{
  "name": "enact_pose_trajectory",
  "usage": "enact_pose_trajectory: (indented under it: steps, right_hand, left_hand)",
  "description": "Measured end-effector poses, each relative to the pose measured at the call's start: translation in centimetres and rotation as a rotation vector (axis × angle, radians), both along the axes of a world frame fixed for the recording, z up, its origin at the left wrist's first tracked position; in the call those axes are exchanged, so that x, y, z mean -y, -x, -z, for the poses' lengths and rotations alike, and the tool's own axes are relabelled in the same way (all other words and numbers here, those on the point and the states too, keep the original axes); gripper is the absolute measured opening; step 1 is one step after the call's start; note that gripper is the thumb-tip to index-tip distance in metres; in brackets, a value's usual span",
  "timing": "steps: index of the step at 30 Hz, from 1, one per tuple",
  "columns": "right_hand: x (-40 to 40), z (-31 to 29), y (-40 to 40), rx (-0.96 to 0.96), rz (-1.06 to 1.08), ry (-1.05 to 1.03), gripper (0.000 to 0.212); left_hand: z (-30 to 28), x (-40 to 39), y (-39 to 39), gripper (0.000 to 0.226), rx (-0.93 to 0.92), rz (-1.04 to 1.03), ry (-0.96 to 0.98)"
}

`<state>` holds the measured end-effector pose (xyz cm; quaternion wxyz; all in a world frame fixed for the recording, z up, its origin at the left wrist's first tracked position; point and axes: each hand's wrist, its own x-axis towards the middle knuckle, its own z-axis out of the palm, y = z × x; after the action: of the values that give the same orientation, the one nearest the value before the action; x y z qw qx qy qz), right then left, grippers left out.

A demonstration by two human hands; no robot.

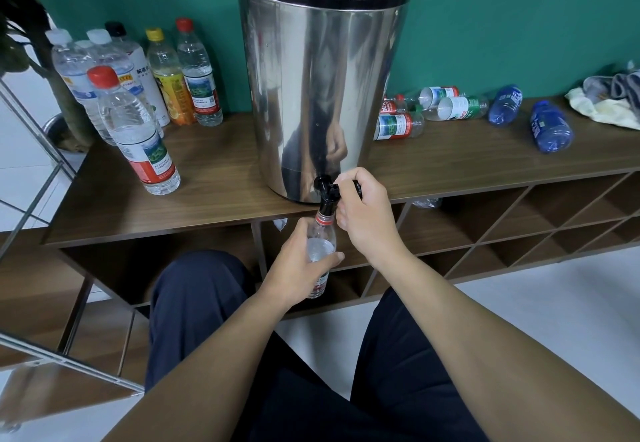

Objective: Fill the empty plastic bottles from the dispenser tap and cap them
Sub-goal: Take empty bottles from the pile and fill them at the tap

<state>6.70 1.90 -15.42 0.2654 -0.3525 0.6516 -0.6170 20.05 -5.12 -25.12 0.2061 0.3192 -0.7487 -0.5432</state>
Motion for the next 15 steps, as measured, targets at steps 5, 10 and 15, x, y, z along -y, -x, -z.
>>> enact_pose_trajectory:
  steps: [5,10,15]
  right_hand:
    - [-0.03,-0.02,-0.02,-0.002,-0.005,-0.001,0.021]
    - [-0.08,-0.10,-0.01,-0.013,-0.003,-0.009,0.021]
    - [-0.05,-0.17,-0.13,0.019,0.006,-0.002,0.023]
  left_hand:
    - [-0.14,-0.07,-0.01,0.050,0.005,-0.003,-0.011]
    - [-0.09,-0.04,0.00,0.050,0.007,-0.005,0.004]
    - [0.23,0.05,0.08,0.049,0.004,-0.008,0.026]
